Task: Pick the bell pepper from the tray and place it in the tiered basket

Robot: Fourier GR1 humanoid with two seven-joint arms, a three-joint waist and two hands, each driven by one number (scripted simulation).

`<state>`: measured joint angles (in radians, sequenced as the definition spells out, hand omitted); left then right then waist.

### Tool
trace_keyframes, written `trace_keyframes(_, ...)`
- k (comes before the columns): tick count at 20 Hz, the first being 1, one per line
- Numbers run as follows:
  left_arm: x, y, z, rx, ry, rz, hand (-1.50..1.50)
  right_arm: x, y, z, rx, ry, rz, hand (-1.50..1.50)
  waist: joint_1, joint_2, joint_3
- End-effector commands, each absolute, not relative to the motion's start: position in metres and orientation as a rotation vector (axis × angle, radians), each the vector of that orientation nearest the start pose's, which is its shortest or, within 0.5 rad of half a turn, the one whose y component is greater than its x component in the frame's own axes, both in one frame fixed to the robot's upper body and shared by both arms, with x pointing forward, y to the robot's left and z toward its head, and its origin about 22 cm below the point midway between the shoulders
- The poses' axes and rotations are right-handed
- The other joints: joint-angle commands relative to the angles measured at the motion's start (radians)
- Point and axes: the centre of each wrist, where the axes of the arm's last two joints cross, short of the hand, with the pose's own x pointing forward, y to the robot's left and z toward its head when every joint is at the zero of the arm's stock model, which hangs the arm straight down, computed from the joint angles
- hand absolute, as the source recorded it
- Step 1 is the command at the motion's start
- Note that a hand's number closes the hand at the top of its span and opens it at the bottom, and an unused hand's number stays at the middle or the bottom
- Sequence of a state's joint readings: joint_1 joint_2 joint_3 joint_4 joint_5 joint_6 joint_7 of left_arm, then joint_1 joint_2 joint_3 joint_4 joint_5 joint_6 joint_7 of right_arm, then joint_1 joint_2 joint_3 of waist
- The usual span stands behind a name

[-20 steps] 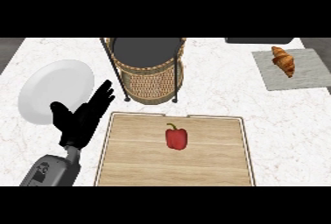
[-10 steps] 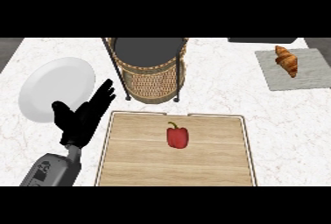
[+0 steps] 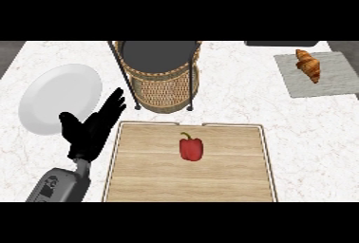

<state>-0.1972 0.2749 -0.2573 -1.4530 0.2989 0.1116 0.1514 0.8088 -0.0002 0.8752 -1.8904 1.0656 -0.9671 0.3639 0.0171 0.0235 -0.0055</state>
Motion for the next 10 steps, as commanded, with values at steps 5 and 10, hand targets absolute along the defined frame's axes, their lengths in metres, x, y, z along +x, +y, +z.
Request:
trace_keyframes(5,0.29,0.227,0.026,-0.098,-1.403,-0.15,0.0,0.072,-0.072,-0.003,-0.844,-1.276,0.094,-1.5,-0.022,-0.014,0.003)
trace_keyframes(10,0.272,0.229,0.026,-0.121,-1.398,-0.149,0.0,0.113,-0.066,0.006,-0.886,-1.245,0.065,-1.5,-0.01,-0.02,0.004)
